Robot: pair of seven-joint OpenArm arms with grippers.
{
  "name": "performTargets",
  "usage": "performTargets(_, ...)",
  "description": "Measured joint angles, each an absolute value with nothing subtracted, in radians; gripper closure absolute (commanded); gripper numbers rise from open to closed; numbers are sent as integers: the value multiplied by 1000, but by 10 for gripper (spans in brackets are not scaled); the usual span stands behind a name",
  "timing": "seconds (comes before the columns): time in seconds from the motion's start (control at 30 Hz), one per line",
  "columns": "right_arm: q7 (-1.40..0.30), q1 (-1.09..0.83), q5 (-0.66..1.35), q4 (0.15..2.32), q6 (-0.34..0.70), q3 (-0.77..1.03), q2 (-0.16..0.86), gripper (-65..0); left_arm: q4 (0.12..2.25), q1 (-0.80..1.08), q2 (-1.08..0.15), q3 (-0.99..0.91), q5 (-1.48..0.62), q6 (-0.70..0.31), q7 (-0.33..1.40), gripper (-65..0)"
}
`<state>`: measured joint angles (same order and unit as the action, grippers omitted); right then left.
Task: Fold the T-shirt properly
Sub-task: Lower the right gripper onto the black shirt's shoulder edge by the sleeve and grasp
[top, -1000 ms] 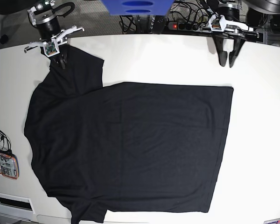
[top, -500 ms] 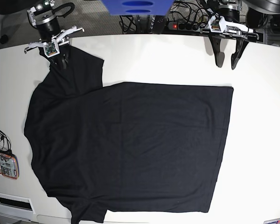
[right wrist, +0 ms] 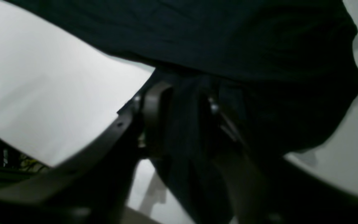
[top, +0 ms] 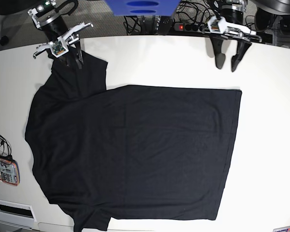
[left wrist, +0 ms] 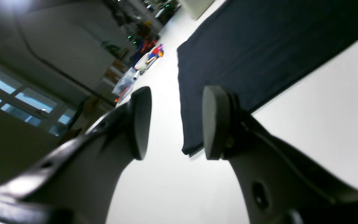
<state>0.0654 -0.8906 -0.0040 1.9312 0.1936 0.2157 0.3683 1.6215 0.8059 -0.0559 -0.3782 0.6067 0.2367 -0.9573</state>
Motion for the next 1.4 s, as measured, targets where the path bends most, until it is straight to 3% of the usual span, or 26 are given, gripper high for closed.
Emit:
performTargets(0.13,65,-889,-4,1931,195,216,368,-357,1623,777,-59,-378,606,238,-957,-263)
performTargets(0.37,68,-889,-15,1931,194,216,368,-359,1623,775,-59,-378,606,239,-956,-259)
performTargets(0.47,42,-889,-207,1939,197,225,356,-359,1623,776,-59,-378,607,238,-957,-258)
performTargets(0.63,-61,-865,-649,1944,195,217,203,-359,1623,776,-59,-379,606,239,-958,-258)
performTargets(0.73,-46,-863,-764,1947,210,146,188,-359,1623,776,-59,-381,606,239,-957,-257)
performTargets(1.27,-336,-831,-853,1946,210,72,199,-359,1622,776,-62,-381,607,239,-957,-257)
performTargets(1.4,-366,-833,-877,1946,252,59,199,-359,1622,776,-62,-381,607,239,-957,-257)
